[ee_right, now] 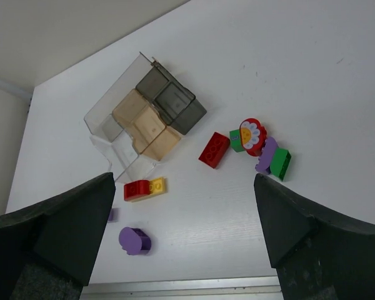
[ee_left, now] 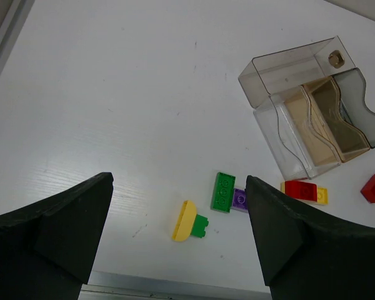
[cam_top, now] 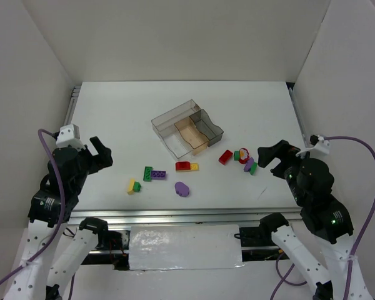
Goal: Sort the legos into containers by color
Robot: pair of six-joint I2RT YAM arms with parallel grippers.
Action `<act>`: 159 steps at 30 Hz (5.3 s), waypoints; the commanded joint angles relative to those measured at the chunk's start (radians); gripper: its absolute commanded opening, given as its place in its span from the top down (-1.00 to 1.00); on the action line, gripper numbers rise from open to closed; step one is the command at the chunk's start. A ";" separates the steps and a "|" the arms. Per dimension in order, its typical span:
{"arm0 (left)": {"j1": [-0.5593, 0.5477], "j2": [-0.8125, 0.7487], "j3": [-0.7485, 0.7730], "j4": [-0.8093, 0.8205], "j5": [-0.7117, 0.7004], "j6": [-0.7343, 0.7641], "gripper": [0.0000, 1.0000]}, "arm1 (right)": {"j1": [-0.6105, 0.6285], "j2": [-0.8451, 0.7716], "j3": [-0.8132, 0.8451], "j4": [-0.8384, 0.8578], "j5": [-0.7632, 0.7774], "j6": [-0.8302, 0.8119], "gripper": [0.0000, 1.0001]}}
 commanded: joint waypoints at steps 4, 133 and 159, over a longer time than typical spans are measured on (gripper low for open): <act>0.006 -0.015 0.012 0.034 0.001 -0.008 -0.99 | 0.006 0.012 0.008 0.044 -0.112 -0.060 -0.99; 0.010 0.050 0.007 0.052 0.065 0.023 -0.99 | 0.405 1.198 0.557 0.331 -0.473 -0.653 0.55; 0.010 0.060 0.006 0.060 0.094 0.034 -0.99 | 0.319 1.378 0.638 0.359 -0.239 -0.480 -0.99</act>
